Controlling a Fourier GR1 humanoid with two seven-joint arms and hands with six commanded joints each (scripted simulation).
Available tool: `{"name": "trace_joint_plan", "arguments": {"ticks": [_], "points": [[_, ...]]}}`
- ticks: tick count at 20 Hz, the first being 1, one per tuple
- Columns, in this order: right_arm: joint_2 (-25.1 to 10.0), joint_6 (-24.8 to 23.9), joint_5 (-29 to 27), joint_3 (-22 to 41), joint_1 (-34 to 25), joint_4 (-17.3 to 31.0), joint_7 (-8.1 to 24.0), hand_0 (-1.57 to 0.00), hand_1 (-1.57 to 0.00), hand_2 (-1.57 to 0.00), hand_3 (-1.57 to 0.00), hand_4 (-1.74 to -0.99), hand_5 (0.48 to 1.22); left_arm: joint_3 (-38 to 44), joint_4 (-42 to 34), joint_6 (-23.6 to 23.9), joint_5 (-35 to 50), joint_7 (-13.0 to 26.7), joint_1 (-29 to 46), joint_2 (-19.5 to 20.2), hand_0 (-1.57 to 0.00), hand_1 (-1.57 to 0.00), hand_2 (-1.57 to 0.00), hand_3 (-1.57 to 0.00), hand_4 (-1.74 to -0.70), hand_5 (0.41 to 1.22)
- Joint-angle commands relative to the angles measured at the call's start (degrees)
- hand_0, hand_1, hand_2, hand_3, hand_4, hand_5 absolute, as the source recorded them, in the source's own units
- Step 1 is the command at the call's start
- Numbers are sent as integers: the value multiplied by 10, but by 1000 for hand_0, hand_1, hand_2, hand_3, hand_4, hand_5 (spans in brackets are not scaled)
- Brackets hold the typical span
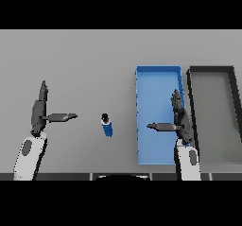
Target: Pick up the blue pipe and place it into the blue bin.
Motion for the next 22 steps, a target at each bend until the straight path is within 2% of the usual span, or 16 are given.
{"name": "trace_joint_plan", "arguments": {"ticks": [1, 6, 7, 8, 9, 10, 12, 13, 15, 17, 20, 21, 22], "points": [[-1, 0, -1, -1, 1, 0, 0, 1, 1, 1, 1, -1254, 598, -1, -1, 1, -1, -3, 1, -1, 1, 1, 1, 1, -1186, 605], [-10, 8, -8, -5, 9, -7, -3, 1, 1, 1, 1, -1254, 598, -7, -20, 10, -6, -2, 9, -3, 1, 1, 1, 1, -1186, 605], [-46, 23, 25, 11, 33, -24, -26, 1, 1, 1, 1, -1254, 598, -20, -20, -62, 7, -30, 23, 29, 1, 1, 1, 1, -1186, 605], [-67, 35, 42, 21, 55, -38, -44, 1, 1, 1, 1, -1255, 597, -23, -19, -107, 15, -46, 34, 55, 1, 1, 1, 1, -1188, 606], [-77, 37, 64, 35, 70, -49, -54, 1, 1, 1, 1, -1251, 597, -24, -13, -136, 19, -58, 38, 70, 1, 1, 1, 1, -1190, 604], [-85, 37, 77, 41, 77, -64, -49, 1, 1, 1, 1, -1249, 598, -26, -10, -154, 24, -64, 40, 77, 1, 1, 1, 1, -1189, 604], [-89, 41, 85, 49, 80, -72, -31, 1, 1, 1, 1, -1241, 594, -32, -7, -173, 23, -68, 37, 84, 1, 1, 1, 1, -1183, 603], [-91, 45, 85, 53, 90, -82, -36, 1, 1, 1, 1, -1236, 594, -35, -6, -179, 20, -69, 36, 88, 1, 1, 1, 1, -1174, 603], [-88, 46, 84, 54, 83, -79, -26, 1, 1, 1, 1, -1226, 593, -45, -27, -199, 15, -81, 40, 102, 1, 1, 1, 1, -1162, 605], [-88, 43, 89, 56, 79, -74, -32, 1, 1, 1, 1, -1226, 596, -66, -43, -241, 18, -80, 54, 117, 1, 1, 1, 1, -1168, 592], [-90, 49, 85, 53, 68, -61, -36, 1, 1, 1, 1, -1234, 609, -97, -72, -272, 19, -53, 58, 120, 1, 1, 1, 1, -1184, 557], [-92, 53, 83, 54, 72, -63, -49, 1, 1, 1, 1, -1242, 618, -108, -88, -278, 16, -48, 65, 124, 1, 1, 1, 1, -1182, 544], [-94, 54, 80, 52, 67, -66, -43, 1, 1, 1, 1, -1254, 626, -115, -91, -281, 14, -39, 63, 122, 1, 1, 1, 1, -1187, 532]]}}
